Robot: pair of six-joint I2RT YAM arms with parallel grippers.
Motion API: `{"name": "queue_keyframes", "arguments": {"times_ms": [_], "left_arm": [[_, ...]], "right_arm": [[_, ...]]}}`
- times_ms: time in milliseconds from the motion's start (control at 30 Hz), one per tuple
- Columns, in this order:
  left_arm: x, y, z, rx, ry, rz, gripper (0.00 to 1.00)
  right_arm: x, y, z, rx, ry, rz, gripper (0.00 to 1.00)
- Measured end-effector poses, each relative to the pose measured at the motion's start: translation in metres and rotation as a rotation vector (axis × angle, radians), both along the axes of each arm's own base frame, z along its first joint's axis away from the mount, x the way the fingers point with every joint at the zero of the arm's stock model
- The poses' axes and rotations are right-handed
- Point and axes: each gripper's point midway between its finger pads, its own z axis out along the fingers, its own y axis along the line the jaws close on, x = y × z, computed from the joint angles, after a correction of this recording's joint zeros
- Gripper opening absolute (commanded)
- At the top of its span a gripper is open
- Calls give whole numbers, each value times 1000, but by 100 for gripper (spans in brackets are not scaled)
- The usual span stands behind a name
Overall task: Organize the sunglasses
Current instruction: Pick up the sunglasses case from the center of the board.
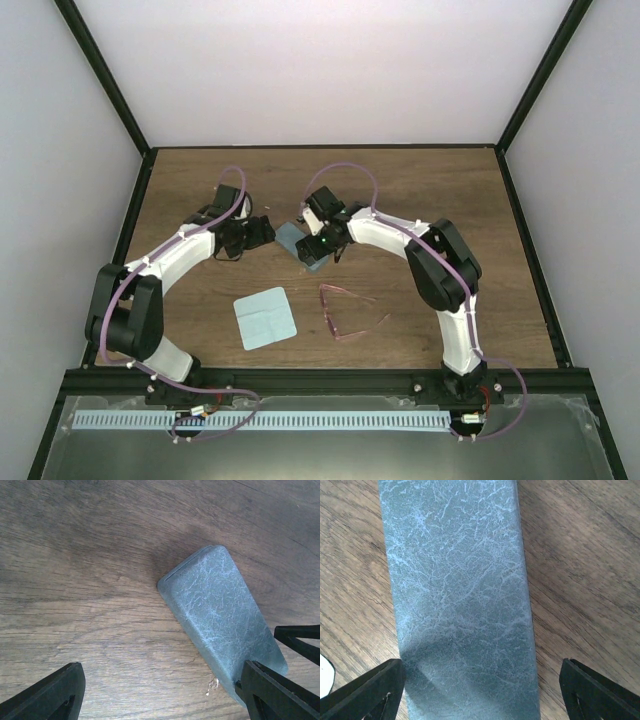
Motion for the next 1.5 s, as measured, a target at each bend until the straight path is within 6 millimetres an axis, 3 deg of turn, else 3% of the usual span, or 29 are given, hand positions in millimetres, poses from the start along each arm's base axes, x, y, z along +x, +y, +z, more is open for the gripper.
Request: {"name": "queue_keyframes", "arguments": {"times_ms": [267, 467, 600, 667, 833, 1200, 1400, 1500], "left_arm": [[-2, 0, -3, 0, 7, -5, 88], [-4, -1, -6, -8, 11, -9, 88], [-6, -1, -9, -11, 19, -13, 88], [-7, -1, -10, -10, 22, -14, 88], [-5, 1, -11, -14, 21, -15, 88], [-5, 0, -10, -26, 20, -33, 88], [-3, -6, -5, -56, 6, -52, 88], [3, -9, 7, -81, -19, -55, 88]], "right_arm": [[-1, 5, 3, -8, -15, 8, 95], [-3, 18, 7, -11, -37, 27, 92], [-4, 16, 0, -32, -31, 22, 89], [-5, 14, -4, -46, -24, 16, 87], [-5, 9, -11, -71, -11, -1, 69], [-3, 11, -5, -63, -1, -39, 47], [3, 25, 15, 27, 29, -74, 46], [6, 33, 26, 104, 61, -95, 46]]}}
